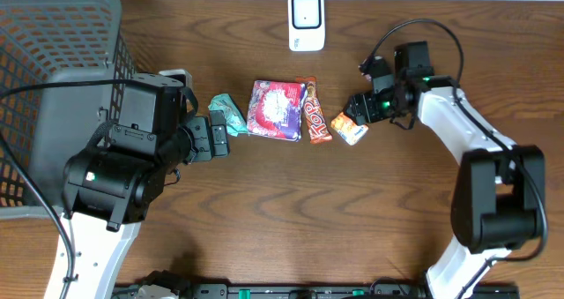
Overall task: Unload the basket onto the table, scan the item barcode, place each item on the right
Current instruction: 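Reach the right gripper to the orange tissue pack and grasp it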
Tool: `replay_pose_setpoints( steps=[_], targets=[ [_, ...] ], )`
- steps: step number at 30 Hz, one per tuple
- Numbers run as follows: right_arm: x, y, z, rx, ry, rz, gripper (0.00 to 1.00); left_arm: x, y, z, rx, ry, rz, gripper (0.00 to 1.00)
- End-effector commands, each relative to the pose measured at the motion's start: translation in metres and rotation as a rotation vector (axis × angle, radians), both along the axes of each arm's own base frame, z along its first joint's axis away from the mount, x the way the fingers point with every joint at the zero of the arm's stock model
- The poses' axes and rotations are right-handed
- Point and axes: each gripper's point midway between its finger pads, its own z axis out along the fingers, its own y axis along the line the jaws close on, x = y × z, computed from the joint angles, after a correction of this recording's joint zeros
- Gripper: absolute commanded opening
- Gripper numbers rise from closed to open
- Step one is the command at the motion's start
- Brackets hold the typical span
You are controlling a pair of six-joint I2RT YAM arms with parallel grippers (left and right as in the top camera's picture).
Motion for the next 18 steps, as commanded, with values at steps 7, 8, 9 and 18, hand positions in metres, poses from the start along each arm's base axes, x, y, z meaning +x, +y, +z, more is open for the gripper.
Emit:
replay_pose_setpoints(
  steps=[7,8,9,18],
  targets=[
    [-0.007,0.009,-0.033,0.048,0.080,0.062,0.61,0.001,0.003,0.003,0.011,-0.010,0.007,0.98],
    [-0.009,0.010,-0.036,0.054,0.092,0.063,0.59,0.001,0.003,0.003,0.011,-0.010,0.007,0.98],
    [-0.010,0.010,-0.036,0.058,0.100,0.064,0.58,0.001,0.003,0.003,0.011,-0.010,0.007,0.98],
    [-0.028,0.008,-0.040,0.050,0.179,0.061,0.06,0.001,0.003,0.003,0.011,-0.010,0.007,0.98]
  ],
)
